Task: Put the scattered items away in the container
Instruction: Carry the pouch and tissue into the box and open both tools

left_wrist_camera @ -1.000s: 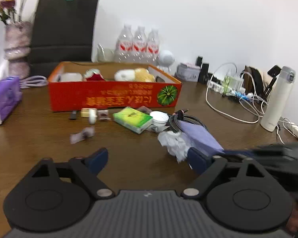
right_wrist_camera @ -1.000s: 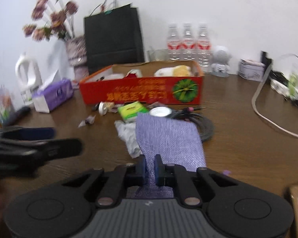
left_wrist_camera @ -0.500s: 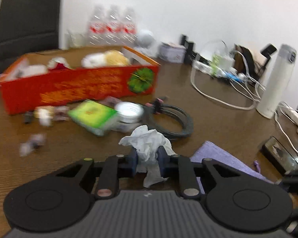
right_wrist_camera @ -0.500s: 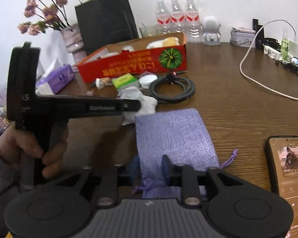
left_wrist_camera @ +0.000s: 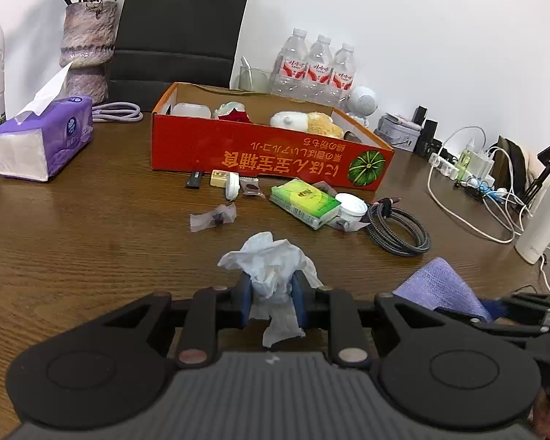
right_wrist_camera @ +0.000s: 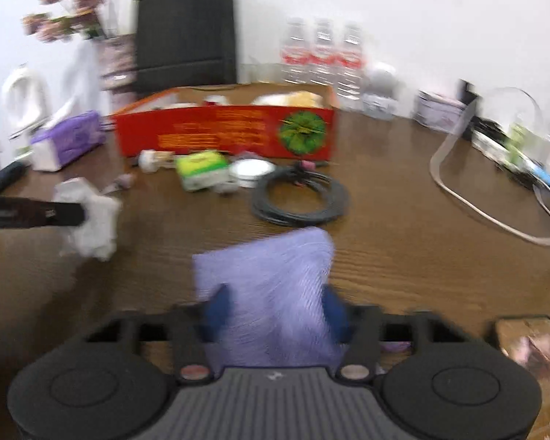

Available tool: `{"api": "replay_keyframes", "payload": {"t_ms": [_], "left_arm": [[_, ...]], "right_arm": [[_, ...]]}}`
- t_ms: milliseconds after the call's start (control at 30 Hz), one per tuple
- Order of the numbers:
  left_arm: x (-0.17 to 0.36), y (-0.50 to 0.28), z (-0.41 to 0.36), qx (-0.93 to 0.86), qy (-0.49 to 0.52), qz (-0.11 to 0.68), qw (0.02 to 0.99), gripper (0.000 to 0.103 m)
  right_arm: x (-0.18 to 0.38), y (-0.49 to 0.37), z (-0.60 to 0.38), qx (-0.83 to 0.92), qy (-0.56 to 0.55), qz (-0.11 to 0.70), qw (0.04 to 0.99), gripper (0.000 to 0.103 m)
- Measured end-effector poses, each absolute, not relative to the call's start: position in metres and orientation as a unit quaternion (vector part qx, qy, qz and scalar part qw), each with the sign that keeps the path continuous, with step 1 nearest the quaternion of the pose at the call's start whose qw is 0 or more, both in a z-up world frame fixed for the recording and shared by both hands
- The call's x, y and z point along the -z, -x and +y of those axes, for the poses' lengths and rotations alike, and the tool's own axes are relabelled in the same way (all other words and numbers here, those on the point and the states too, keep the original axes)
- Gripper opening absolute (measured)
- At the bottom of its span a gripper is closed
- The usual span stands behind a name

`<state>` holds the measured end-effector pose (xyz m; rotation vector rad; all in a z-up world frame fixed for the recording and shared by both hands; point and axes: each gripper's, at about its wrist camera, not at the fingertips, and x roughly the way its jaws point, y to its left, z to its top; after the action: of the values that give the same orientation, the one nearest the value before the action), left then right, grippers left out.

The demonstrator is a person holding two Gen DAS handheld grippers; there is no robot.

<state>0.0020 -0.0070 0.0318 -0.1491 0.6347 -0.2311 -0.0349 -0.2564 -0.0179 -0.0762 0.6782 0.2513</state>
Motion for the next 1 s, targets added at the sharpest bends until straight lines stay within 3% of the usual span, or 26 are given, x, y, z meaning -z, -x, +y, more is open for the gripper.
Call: {"api": "replay_keyframes", "payload": {"t_ms": [33,100,167,300,467,600,733,833,1000], "left_arm": [[-0.033,0.000,-0.008,0.116,0.073,0.309,0.941,0.023],[-0.036,0.005,-0.010,0.123,0.072,0.302,0.942,0.023],[-0.042,0.012,-0.009,0.130,0.069,0.290,0.945,0.023],[-0.065,0.005,0.000,0.144,0.062,0.263,0.952,0.023],[-0.115,-0.073,0.006,0.166,0.061,0.235,0.956,0.024],[-0.127,-0.169,0.001,0.168,0.094,0.284,0.939,0.023],[-0.110,-0.246,-0.013,0.142,0.097,0.339,0.925,0.023],[-0.087,-0.284,-0.023,0.127,0.093,0.376,0.913,0.023],[-0.059,-0.307,-0.031,0.113,0.075,0.406,0.904,0.024]], "right_arm": [[0.017,0.037,-0.250,-0.129,0.048,0.333,0.933,0.016],[0.016,0.041,-0.236,-0.124,0.076,0.329,0.933,0.010],[0.014,0.045,-0.228,-0.121,0.097,0.328,0.932,0.008],[-0.024,0.051,-0.240,-0.157,0.030,0.311,0.937,0.007],[-0.093,-0.015,-0.253,-0.169,0.056,0.264,0.948,0.008],[-0.115,-0.150,-0.248,-0.161,0.038,0.350,0.922,0.008],[-0.089,-0.269,-0.225,-0.096,0.025,0.464,0.880,0.008],[-0.057,-0.317,-0.209,-0.079,0.005,0.528,0.845,0.008],[-0.023,-0.333,-0.186,-0.044,0.023,0.525,0.850,0.012]]}}
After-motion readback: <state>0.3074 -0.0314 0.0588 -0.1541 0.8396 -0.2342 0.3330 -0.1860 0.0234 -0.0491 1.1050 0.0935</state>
